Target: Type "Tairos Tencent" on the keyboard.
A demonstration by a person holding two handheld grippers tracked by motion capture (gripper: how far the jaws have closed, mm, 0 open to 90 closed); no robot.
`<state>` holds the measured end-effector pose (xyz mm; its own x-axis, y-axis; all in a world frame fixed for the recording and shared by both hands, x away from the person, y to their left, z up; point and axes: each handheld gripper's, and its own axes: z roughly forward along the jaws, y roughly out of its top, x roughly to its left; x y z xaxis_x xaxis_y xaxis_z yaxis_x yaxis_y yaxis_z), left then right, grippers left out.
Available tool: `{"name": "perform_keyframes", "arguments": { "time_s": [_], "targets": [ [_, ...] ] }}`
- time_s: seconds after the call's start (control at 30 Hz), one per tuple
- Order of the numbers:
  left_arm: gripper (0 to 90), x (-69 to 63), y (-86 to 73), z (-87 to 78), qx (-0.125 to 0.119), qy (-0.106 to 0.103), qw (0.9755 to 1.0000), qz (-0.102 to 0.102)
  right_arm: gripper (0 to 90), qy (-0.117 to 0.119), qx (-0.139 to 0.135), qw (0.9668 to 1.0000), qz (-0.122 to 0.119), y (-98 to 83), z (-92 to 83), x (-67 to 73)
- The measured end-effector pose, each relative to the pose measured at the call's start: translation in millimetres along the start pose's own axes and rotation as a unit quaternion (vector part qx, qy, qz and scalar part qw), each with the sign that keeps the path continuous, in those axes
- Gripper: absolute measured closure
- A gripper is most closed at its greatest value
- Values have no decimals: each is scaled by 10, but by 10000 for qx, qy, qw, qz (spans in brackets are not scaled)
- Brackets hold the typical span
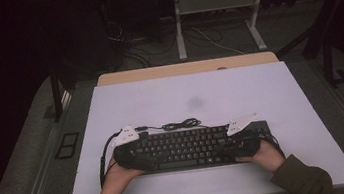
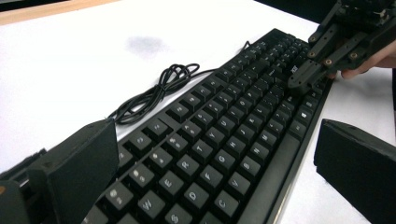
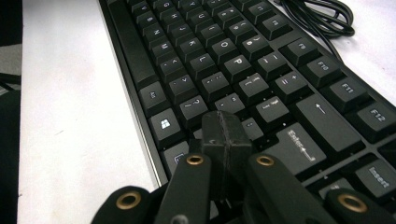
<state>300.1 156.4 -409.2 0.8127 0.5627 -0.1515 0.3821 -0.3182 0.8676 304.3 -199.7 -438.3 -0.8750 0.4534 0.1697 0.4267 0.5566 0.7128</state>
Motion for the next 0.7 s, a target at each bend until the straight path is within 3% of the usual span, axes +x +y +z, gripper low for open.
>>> {"name": "perform_keyframes", "arguments": {
  "time_s": [0.2, 0.7],
  "targets": [
    [5, -4, 78, 105, 8, -34, 10000, 30, 892, -4, 62, 10000, -73, 33, 19, 5],
    [170, 5, 125, 328, 109, -25, 9999, 77, 893, 79, 37, 9999, -70, 27, 20, -17]
  ]
}}
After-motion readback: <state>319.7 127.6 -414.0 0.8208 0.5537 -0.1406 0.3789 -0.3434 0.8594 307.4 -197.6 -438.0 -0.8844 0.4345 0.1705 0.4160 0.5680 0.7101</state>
